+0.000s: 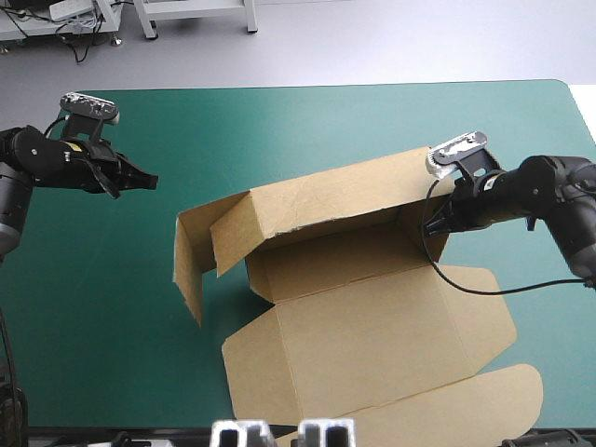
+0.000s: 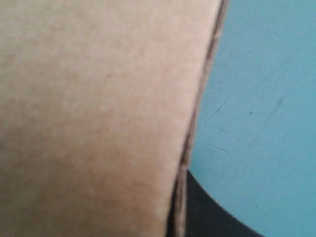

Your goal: Fold the box

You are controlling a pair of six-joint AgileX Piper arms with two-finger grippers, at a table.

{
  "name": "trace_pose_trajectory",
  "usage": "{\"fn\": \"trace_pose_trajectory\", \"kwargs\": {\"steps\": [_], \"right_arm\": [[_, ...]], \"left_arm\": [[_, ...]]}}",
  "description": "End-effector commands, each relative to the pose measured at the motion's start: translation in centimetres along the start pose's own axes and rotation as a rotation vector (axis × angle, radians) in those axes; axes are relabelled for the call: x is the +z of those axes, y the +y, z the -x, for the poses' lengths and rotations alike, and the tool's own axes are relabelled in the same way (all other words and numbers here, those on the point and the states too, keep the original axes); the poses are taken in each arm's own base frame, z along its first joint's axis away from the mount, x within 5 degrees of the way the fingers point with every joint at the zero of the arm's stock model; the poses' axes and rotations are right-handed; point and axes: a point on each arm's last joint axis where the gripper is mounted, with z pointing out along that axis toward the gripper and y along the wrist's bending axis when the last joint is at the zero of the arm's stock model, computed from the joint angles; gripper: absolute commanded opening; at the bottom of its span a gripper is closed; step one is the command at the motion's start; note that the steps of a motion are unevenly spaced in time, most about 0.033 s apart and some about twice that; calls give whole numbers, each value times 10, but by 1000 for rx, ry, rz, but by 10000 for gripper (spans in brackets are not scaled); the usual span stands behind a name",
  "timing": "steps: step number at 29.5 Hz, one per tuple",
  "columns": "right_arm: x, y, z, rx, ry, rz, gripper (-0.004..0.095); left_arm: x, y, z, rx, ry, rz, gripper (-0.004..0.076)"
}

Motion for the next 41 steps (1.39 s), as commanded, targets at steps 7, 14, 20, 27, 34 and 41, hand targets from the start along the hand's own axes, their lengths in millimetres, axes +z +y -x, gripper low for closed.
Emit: {"fn": "trace_pose_trajectory", "kwargs": {"steps": [7, 14, 20, 27, 34, 41], "right_arm": [[39, -29, 44, 31, 107, -14, -20], [75, -56, 100, 61, 125, -2, -20], [110, -65, 123, 98, 90, 52, -10], [124, -68, 126, 106, 81, 60, 294], [87, -66, 144, 201, -23, 45, 628], [32, -59, 146, 229, -120, -13, 627]], "left_arm": [[-18, 0, 9, 14, -109, 49, -4], [-18, 1, 9, 17, -105, 54, -4], [-18, 0, 9, 14, -105, 47, -4], [-18, -1, 8, -33, -98, 28, -4], [-17, -2, 5, -26, -65, 17, -4], [-17, -7, -5, 54, 46, -29, -4]]}}
